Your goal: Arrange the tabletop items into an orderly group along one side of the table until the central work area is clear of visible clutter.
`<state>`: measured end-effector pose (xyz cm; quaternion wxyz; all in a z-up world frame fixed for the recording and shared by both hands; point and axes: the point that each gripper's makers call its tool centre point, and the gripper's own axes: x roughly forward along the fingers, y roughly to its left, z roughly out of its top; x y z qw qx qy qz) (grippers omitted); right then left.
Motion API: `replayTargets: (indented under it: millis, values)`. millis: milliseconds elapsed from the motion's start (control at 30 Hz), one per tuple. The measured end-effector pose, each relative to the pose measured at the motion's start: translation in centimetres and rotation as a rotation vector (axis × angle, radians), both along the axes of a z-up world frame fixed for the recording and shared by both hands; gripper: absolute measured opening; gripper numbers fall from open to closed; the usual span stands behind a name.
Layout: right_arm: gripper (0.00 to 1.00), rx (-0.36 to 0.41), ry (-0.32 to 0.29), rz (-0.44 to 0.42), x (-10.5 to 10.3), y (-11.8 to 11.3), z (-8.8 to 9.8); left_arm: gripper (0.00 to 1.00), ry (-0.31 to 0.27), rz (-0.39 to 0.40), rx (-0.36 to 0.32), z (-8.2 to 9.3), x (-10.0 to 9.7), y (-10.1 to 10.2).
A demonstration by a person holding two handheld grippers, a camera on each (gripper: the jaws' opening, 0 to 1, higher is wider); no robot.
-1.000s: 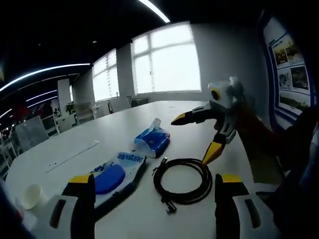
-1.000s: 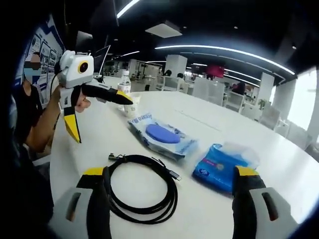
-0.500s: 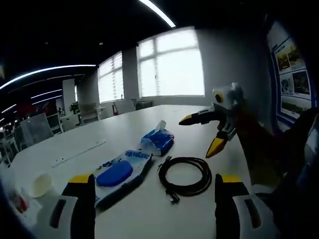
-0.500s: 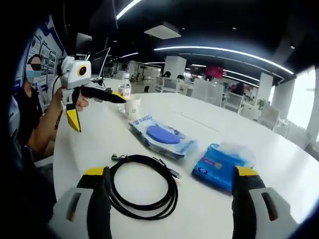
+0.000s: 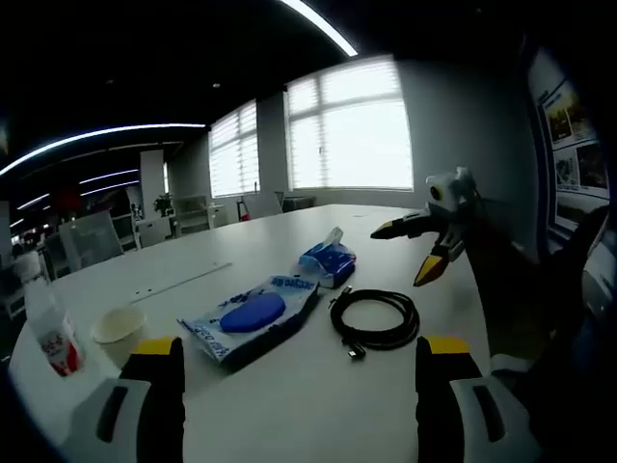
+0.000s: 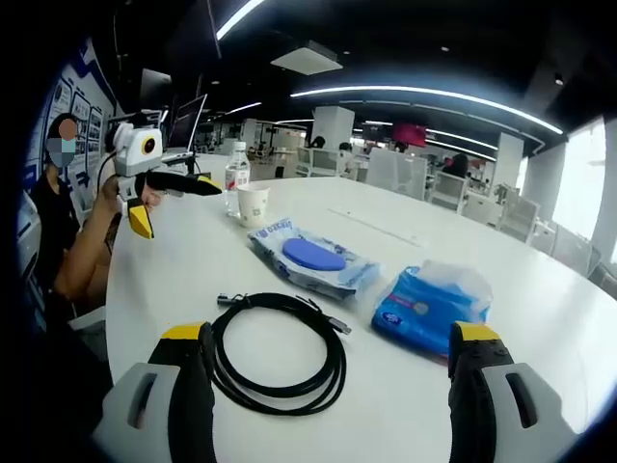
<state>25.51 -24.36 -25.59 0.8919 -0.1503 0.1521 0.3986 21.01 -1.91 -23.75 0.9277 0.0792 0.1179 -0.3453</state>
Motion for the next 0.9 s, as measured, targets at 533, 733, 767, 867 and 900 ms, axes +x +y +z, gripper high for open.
replayTargets:
  millis: [533,733,767,867,900]
  values:
    - [0.99,0.026,-0.004,-0.015,-0.3,-0.4,0.3,1.00,-0.012,0.029,-0.038,0.5,-1.3,2.7]
    - [0.99,0.021,0.011,-0.024,-0.4,-1.2,-0.3,1.00,-0.011,0.044,-0.051,0.3,-1.7,4.2]
    - [0.99,0.022,0.011,-0.028,-0.4,-1.4,-0.3,1.00,-0.010,0.050,-0.047,0.1,-1.8,4.6]
    - [0.98,0.023,0.015,-0.035,-0.4,-1.8,-0.4,1.00,-0.007,0.056,-0.054,0.1,-2.0,5.2]
    - [0.99,0.026,0.013,-0.038,-0.5,-1.9,-0.4,1.00,-0.008,0.056,-0.058,0.2,-2.1,5.3]
